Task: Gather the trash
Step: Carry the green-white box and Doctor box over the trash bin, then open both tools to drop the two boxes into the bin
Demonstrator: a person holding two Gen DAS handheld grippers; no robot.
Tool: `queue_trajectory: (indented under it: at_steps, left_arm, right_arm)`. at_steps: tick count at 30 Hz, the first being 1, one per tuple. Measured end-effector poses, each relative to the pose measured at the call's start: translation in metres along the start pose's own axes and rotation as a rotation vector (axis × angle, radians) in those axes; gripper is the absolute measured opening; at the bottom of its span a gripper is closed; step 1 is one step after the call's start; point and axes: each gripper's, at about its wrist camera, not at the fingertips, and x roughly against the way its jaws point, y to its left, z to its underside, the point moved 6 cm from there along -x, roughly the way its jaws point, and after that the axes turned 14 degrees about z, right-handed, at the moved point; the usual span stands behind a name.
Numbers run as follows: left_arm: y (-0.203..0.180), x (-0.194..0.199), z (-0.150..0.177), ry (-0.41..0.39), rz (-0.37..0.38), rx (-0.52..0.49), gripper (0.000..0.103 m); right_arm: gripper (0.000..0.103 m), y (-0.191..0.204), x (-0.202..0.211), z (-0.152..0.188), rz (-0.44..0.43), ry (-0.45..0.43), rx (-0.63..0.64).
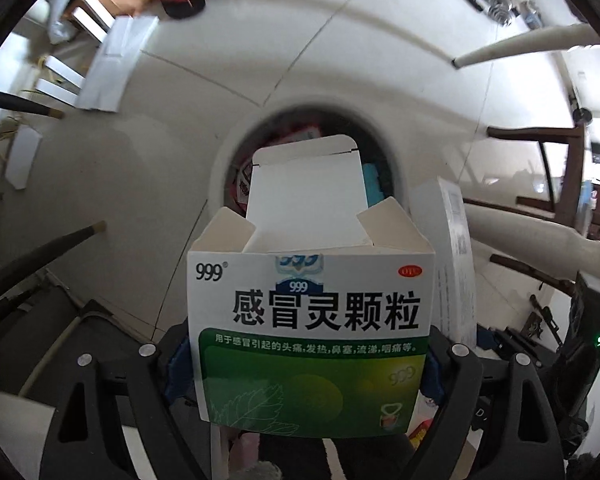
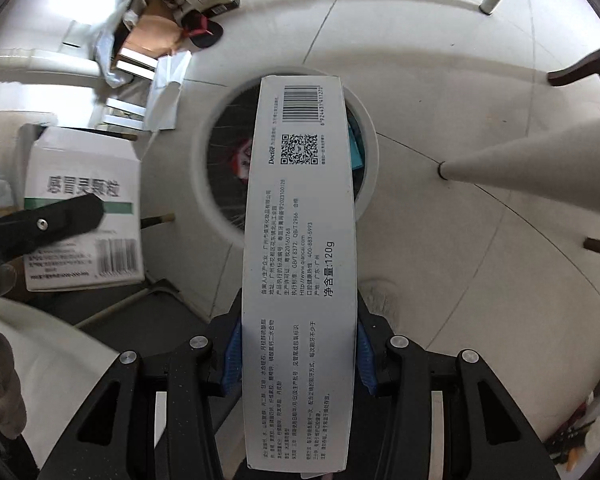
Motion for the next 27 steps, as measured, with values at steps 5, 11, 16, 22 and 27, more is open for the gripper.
queue_trajectory:
  at_steps: [5, 11, 16, 22, 27]
  left_arm:
    - [0.005, -0.029, -0.005, 0.015, -0.011, 0.018, 0.089]
    - [0.01, -0.033, -0.012, 0.013, -0.052, 0.008, 0.091]
    - [0.014, -0.03, -0.016, -0.012, -0.074, 0.02, 0.091]
    - [0.013, -0.021, -0.015, -0.037, -0.113, 0.011, 0.091]
    - [0.009, 0.0, 0.001, -0.075, -0.167, -0.004, 0.091]
  right_arm:
    - [0.048, 0.0, -0.051, -0.019, -0.006, 0.038, 0.007]
    - [0.049, 0.012, -0.074, -0.051, -0.021, 0.045, 0.037]
    - [0.059, 0.013, -0.08, -0.065, -0.004, 0.062, 0.031]
    - [0.084, 0.005, -0.069, -0.071, 0.035, 0.033, 0.012]
    - [0.103, -0.006, -0.043, -0.064, 0.098, -0.008, -0.006]
